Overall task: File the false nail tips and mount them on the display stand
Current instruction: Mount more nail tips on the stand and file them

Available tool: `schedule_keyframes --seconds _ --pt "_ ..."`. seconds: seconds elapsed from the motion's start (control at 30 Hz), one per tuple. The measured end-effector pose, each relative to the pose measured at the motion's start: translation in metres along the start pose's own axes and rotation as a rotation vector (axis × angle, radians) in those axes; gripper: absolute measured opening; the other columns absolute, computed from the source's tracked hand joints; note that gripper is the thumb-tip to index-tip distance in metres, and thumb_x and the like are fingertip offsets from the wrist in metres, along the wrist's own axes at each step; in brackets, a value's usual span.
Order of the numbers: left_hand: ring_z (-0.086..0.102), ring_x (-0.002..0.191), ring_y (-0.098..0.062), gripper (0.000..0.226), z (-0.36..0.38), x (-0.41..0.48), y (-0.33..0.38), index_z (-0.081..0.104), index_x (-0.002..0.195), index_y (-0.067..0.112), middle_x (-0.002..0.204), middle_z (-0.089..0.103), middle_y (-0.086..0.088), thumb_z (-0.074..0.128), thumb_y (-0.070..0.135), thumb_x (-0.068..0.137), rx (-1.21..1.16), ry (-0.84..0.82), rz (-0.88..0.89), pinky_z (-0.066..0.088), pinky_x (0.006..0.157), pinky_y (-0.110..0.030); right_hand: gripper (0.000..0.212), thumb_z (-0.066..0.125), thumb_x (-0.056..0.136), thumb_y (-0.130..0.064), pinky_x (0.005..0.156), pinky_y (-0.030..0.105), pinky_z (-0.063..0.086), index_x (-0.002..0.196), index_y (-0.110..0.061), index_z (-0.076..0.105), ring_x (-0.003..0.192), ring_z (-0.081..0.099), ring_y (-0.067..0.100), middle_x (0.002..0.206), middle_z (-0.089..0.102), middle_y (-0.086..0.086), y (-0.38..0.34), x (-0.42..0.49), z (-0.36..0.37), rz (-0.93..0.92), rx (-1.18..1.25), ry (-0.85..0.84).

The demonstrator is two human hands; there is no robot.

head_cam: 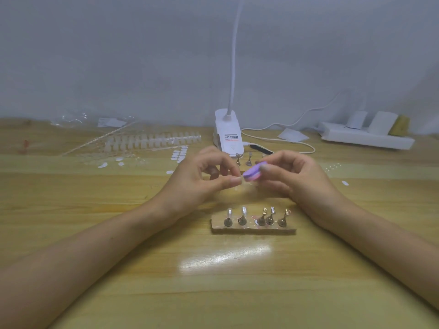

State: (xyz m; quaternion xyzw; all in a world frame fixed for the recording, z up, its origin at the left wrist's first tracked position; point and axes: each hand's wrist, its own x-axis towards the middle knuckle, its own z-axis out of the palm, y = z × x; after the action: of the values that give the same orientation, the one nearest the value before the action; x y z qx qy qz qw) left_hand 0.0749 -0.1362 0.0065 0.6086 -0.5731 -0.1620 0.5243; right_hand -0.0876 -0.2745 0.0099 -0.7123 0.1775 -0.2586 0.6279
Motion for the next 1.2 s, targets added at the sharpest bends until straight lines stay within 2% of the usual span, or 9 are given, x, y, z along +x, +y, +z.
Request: schedule_keyframes --seconds 0.1,0.23,0.33,0.47,0.77,0.9,1.0,1.13,1.2 --pt "0.052 0.073 -0.006 0.009 0.0002 0.0005 0.0001 0.068 0.078 0.022 0.087 0.060 0.001 0.075 0.018 0.082 -0.014 0.026 0.016 0.043 0.076 -0.017 0.019 0.077 0.077 -0.015 0.083 0.043 0.060 0.092 -0.005 0.070 0.084 0.074 0.026 0.092 0.076 0.019 -0.0011 -0.0021 0.0026 0.013 -0.093 -0.153" --pt "0.053 0.074 -0.008 0.010 0.0009 0.0005 0.0002 0.068 0.078 0.021 0.087 0.059 0.003 0.075 0.015 0.082 -0.014 0.009 0.014 0.044 0.077 -0.018 0.023 0.075 0.077 -0.018 0.088 0.047 0.059 0.094 -0.004 0.069 0.087 0.074 0.026 0.095 0.076 0.017 0.0004 0.0002 0.0000 -0.016 0.021 0.000" --pt "0.052 0.074 -0.002 0.015 0.0004 0.0004 0.0007 0.068 0.077 0.024 0.086 0.059 0.006 0.075 0.012 0.083 -0.006 0.025 0.034 0.042 0.075 -0.014 0.022 0.078 0.075 -0.018 0.079 0.037 0.062 0.092 -0.006 0.071 0.085 0.075 0.026 0.092 0.076 0.013 -0.0012 -0.0023 0.0022 -0.009 -0.089 -0.147" --pt "0.053 0.075 -0.006 0.011 0.0005 0.0002 0.0007 0.068 0.078 0.023 0.087 0.059 0.003 0.075 0.015 0.082 -0.021 0.025 0.019 0.043 0.076 -0.017 0.019 0.075 0.079 -0.019 0.085 0.043 0.060 0.093 -0.008 0.069 0.091 0.074 0.028 0.098 0.075 0.018 0.0013 0.0004 -0.0004 -0.017 0.002 0.001" --pt "0.052 0.073 -0.002 0.011 0.0010 -0.0001 0.0017 0.068 0.078 0.020 0.087 0.059 0.005 0.075 0.013 0.083 0.001 0.013 0.025 0.042 0.075 -0.014 0.012 0.078 0.077 -0.019 0.074 0.030 0.061 0.087 -0.014 0.072 0.087 0.076 0.026 0.093 0.077 0.014 -0.0002 -0.0017 0.0024 -0.010 -0.051 -0.163" --pt "0.051 0.075 -0.008 0.006 0.0007 -0.0006 0.0022 0.069 0.078 0.021 0.090 0.059 -0.004 0.074 0.023 0.080 0.006 -0.012 0.002 0.042 0.078 -0.015 0.017 0.077 0.075 -0.020 0.082 0.037 0.061 0.088 -0.011 0.070 0.089 0.075 0.025 0.096 0.076 0.017 0.0006 0.0008 0.0004 -0.016 0.017 -0.019" --pt "0.052 0.075 -0.006 0.007 0.0005 -0.0005 0.0012 0.069 0.079 0.019 0.089 0.059 0.000 0.074 0.019 0.082 0.005 0.005 0.013 0.042 0.077 -0.015 0.011 0.079 0.077 -0.014 0.081 0.038 0.062 0.085 -0.014 0.072 0.087 0.075 0.029 0.094 0.076 0.017 -0.0001 -0.0016 0.0024 0.002 -0.096 -0.178" --pt "0.052 0.074 -0.011 0.007 0.0012 0.0002 0.0010 0.069 0.079 0.019 0.088 0.059 -0.001 0.074 0.025 0.080 0.010 -0.005 0.003 0.042 0.078 -0.017 0.018 0.074 0.078 -0.019 0.079 0.032 0.060 0.092 -0.009 0.069 0.089 0.074 0.022 0.095 0.076 0.014 0.0007 0.0008 -0.0001 -0.019 0.041 -0.002" --pt "0.052 0.073 -0.007 0.007 0.0011 0.0004 0.0011 0.069 0.078 0.020 0.087 0.058 0.002 0.075 0.019 0.082 0.010 0.004 0.014 0.042 0.077 -0.015 0.018 0.077 0.076 -0.020 0.079 0.034 0.061 0.091 -0.011 0.070 0.089 0.075 0.024 0.094 0.076 0.013 0.0002 -0.0006 0.0004 0.001 -0.031 -0.099"
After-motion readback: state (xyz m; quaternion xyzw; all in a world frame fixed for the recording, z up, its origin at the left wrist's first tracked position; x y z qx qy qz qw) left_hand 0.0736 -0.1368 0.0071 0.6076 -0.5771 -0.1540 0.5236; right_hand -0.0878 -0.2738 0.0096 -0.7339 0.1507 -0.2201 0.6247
